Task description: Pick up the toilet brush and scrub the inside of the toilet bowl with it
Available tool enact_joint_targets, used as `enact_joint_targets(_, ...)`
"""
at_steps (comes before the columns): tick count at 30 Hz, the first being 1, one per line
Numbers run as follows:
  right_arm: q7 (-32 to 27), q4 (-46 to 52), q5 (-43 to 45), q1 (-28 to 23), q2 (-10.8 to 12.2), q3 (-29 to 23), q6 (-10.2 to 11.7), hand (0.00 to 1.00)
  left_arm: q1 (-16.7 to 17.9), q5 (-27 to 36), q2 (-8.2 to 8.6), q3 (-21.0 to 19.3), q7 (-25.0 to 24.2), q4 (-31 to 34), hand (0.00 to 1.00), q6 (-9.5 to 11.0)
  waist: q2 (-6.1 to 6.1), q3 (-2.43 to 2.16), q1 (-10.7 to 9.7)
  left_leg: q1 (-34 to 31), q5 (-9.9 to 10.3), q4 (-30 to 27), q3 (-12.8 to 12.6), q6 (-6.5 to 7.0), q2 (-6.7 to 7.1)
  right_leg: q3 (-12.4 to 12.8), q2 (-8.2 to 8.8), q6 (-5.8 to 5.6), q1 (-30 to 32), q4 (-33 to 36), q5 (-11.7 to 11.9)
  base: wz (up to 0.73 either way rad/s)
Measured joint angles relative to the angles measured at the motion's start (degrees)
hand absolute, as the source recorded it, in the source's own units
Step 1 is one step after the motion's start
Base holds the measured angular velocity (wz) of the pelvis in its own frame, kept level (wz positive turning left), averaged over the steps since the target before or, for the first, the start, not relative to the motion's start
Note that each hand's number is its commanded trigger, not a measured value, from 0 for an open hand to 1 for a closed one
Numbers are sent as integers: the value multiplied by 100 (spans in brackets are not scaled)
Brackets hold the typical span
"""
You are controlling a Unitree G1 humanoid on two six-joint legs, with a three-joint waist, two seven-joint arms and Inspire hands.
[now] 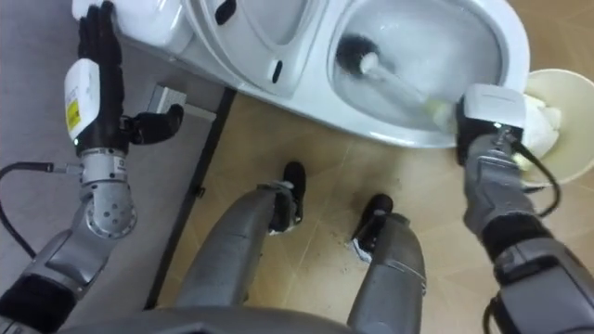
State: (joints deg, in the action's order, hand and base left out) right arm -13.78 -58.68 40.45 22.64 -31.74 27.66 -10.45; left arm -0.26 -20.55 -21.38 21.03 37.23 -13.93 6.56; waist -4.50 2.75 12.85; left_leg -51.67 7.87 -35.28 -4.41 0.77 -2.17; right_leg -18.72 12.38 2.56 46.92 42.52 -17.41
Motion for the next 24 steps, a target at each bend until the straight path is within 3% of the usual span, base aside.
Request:
enact_joint_targets(3,13,-217,69,287,-213,85,110,100,-69,-130,9,24,0,67,0,13,22,15,32,-152,-13,-100,91,-14,96,-52,107,3,136,179,-102,22)
enact_joint_targets(6,27,-157,421,327,-187,168,166,100,-71,-147,11,50,-30,74,0,56,40,27,48,-155,-11,-178,85,-13,91,-55,112,-18,89,202,-148,9)
enact_joint_targets(10,118,-88,472,266,-135,231,-28,100,-138,-148,40,85,-91,50,0,101,20,23,145,-156,-10,-186,97,-11,71,-100,61,-29,35,118,-140,-1)
enact_joint_targets(13,190,85,358,122,-13,254,-179,100,-164,-131,49,114,-80,50,0,123,-54,28,158,-128,-4,-135,179,-12,29,-205,-44,-33,-82,-11,-131,9)
enact_joint_targets(17,59,-111,108,145,29,262,-219,100,-148,68,44,172,-105,42,0,112,-288,19,169,-97,0,-85,210,-17,-25,-254,-136,-34,-182,-145,-73,0)
enact_joint_targets(20,-43,-213,-57,162,-5,285,-154,100,-126,130,46,174,-123,51,0,96,-283,20,161,-24,-7,16,171,-24,-25,-234,-103,-28,-212,-165,-54,-4)
enact_joint_targets(24,-52,-624,-654,426,-37,307,143,100,-124,174,46,177,-164,65,0,88,-216,15,163,6,-14,37,129,-27,4,-211,-44,-30,-189,-120,-53,1)
